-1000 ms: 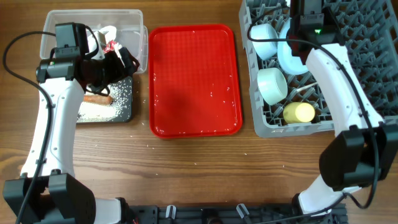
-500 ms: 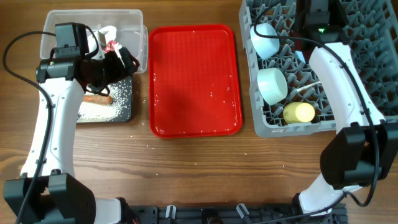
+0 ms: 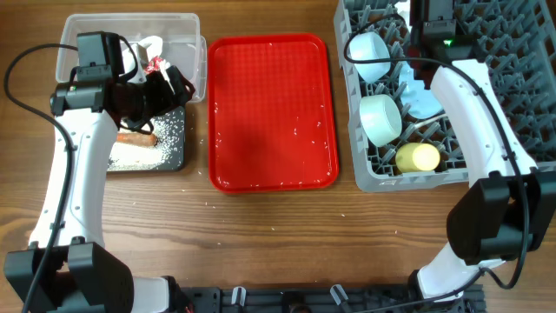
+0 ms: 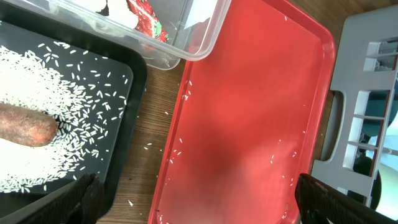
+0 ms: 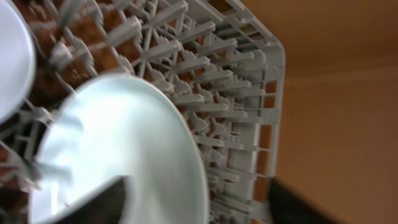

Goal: Sort waste into correct bins and load items into the dishwasher rack

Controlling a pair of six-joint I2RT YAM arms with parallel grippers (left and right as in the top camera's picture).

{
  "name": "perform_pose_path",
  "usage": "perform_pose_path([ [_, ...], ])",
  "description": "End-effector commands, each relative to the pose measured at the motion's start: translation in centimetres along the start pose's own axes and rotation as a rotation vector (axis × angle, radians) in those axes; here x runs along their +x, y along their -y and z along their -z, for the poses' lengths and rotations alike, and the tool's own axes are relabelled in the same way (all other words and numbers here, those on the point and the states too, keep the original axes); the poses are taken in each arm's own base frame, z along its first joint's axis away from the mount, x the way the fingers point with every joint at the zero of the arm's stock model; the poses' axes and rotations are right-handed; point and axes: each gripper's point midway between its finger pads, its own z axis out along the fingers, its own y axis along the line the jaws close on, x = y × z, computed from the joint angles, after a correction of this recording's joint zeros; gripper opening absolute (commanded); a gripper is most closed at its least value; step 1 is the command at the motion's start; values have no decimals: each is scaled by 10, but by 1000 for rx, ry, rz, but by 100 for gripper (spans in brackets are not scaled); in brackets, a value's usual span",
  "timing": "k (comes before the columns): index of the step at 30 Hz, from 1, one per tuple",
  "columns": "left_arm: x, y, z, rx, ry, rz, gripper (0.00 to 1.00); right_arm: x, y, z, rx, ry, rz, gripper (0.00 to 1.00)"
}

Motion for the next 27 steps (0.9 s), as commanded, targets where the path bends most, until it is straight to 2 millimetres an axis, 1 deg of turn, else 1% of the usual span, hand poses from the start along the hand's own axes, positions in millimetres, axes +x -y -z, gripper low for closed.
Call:
perform_pose_path([
  [1, -4, 0, 0, -4, 8, -8, 100, -9, 15, 26, -13, 76, -187, 100],
  [3, -4, 0, 1, -4, 8, -8, 100, -11, 38, 54, 10, 133, -286, 100],
  [5, -4, 0, 1, -4, 8, -8, 100, -12, 57, 90, -4, 214, -371, 100],
  [6, -4, 0, 0, -4, 8, -8, 100, -11, 66, 118, -41, 280, -411, 100],
  [8, -4, 0, 1, -4, 8, -8, 100, -6, 73, 164, -127, 386, -451, 100],
  [9, -4, 0, 0, -4, 8, -8, 100, -2, 75, 187, -175, 437, -476, 100],
  [11, -4, 0, 0, -4, 8, -8, 100, 12, 81, 246, -266, 573, -510, 100],
  [13, -4, 0, 1, -4, 8, -8, 100, 24, 93, 286, -277, 681, -527, 100],
  [14, -4, 0, 0, -4, 8, -8, 100, 32, 98, 303, -270, 724, -535, 100],
  [16, -4, 0, 0, -4, 8, -8, 100, 56, 112, 333, -204, 788, -518, 100],
  [19, -4, 0, 0, -4, 8, -8, 100, 84, 118, 363, -169, 844, -517, 100],
  [22, -4, 0, 0, -4, 8, -8, 100, 107, 119, 382, -154, 874, -528, 100],
  [24, -4, 0, 0, -4, 8, -8, 100, 124, 113, 388, -160, 865, -527, 100],
  [26, -4, 0, 0, -4, 8, -8, 100, 128, 109, 391, -175, 874, -524, 100],
  [27, -4, 0, 0, -4, 8, -8, 100, 125, 105, 390, -196, 878, -513, 100],
])
